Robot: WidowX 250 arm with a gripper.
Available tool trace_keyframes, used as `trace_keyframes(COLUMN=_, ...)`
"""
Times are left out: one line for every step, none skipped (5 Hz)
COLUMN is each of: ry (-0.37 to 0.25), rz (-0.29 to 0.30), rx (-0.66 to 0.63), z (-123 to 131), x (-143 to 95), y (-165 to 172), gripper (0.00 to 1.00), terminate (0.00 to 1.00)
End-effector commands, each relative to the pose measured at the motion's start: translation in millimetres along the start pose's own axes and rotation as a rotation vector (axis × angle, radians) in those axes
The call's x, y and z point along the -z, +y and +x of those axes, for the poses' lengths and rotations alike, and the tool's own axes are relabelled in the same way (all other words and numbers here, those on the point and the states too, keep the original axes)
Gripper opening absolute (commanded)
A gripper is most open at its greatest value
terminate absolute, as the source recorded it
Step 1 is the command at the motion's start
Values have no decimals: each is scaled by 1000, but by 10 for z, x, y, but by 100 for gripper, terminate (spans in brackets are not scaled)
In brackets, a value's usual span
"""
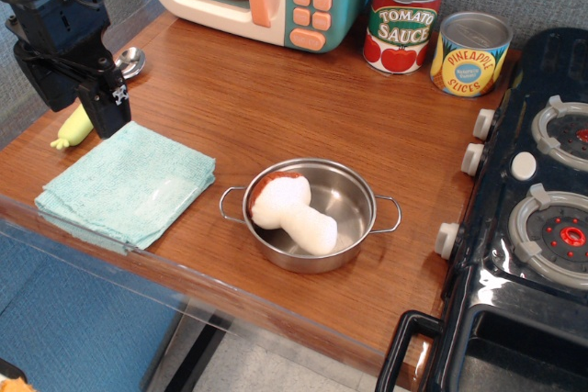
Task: Put the mushroom onto the blue cloth
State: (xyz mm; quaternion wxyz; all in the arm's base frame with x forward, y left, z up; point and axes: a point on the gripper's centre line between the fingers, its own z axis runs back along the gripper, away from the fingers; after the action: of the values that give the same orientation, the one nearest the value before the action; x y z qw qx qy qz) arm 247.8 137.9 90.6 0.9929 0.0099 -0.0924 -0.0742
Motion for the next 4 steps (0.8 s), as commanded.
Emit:
trace_keyframes(ry=0, rz=0, rx=0, z=0, x=0, y=0, gripper=100, terminate=0)
trace_keyframes(ry=7, rz=0, rx=25, z=31, x=2, y=-45, gripper=100, terminate=0)
trace_keyframes(ry=-16, rz=-19, rx=90, z=125, x=-1, y=-173, gripper=100, terminate=0)
trace_keyframes(ry=-49, rz=-50, rx=203, z=283, x=-2, y=-452, gripper=100, terminate=0)
